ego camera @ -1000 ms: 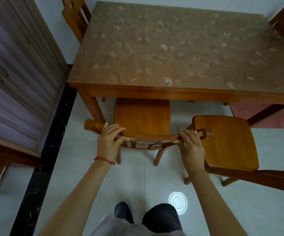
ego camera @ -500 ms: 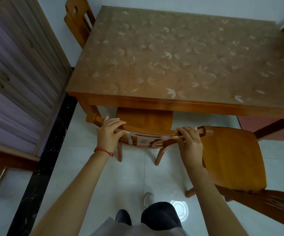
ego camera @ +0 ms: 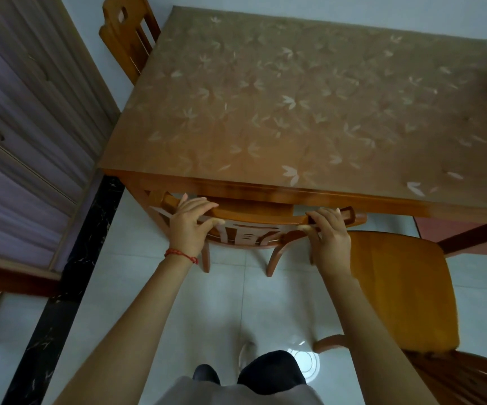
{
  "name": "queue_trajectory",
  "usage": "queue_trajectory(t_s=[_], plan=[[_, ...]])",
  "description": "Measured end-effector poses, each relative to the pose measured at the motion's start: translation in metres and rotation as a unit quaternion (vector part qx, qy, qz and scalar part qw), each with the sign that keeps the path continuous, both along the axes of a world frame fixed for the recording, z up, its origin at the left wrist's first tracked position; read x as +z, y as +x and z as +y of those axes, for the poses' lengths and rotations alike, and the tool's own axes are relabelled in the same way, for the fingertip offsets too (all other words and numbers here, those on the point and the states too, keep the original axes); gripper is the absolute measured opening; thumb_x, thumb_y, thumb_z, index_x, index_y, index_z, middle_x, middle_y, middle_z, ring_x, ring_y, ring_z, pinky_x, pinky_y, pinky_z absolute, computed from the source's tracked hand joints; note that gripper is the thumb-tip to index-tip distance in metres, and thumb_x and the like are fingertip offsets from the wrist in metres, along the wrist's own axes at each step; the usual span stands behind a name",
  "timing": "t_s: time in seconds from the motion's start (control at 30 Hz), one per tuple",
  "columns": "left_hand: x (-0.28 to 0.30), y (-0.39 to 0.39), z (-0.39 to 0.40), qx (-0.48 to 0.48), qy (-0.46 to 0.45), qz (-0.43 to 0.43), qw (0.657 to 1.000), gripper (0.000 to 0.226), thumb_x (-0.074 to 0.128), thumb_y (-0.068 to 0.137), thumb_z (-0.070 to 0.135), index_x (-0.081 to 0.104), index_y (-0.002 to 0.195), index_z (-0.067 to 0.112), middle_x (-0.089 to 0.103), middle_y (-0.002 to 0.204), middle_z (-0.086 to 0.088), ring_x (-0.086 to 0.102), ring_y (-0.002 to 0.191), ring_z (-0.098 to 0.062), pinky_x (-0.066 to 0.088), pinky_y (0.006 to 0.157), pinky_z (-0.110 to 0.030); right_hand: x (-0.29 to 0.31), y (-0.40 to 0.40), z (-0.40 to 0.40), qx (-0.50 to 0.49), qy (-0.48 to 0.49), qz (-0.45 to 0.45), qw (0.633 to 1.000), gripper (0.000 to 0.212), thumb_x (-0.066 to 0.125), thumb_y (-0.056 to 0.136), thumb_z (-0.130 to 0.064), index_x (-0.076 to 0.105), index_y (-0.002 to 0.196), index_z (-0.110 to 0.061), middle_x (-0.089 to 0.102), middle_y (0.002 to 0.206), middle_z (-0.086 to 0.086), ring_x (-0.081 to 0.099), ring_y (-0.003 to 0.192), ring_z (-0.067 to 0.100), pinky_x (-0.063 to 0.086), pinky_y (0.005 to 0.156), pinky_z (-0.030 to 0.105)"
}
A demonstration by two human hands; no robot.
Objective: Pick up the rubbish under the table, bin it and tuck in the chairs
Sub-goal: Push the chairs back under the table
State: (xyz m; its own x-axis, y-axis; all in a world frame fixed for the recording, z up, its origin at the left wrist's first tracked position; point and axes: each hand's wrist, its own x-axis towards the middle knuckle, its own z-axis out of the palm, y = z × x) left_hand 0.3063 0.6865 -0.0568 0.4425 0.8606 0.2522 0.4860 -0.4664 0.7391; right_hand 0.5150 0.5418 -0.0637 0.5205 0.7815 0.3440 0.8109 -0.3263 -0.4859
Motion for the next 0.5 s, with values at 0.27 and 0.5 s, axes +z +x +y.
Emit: queue_trajectory(t_s=[0.27,0.5], plan=[[0.005,0.019,0.014,0.024,-0.022,0.000,0.999,0.031,0.076,0.063,0.009,0.069,0.091,-0.001,0.068,0.099,-0.023,0.059,0.102,-0.031,0.022,0.110,-0.037,-0.003,0.022,0.019,0.015,0.013,0.003,1.000,0.026,0.071,0.073,-0.001,0.066,0.098,0.003,0.067,0.100,0.021,0.061,0.101,0.037,0.031,0.105,0.044],[0.005,0.029,0.024,0.038,-0.027,0.005,0.999,0.030,0.076,0.064,0.010,0.069,0.092,0.000,0.067,0.102,-0.022,0.058,0.104,-0.030,0.020,0.110,-0.033,-0.003,0.035,0.030,0.022,0.005,0.019,1.000,0.025,0.069,0.076,-0.003,0.066,0.100,0.002,0.067,0.103,0.020,0.060,0.102,0.036,0.033,0.106,0.045]])
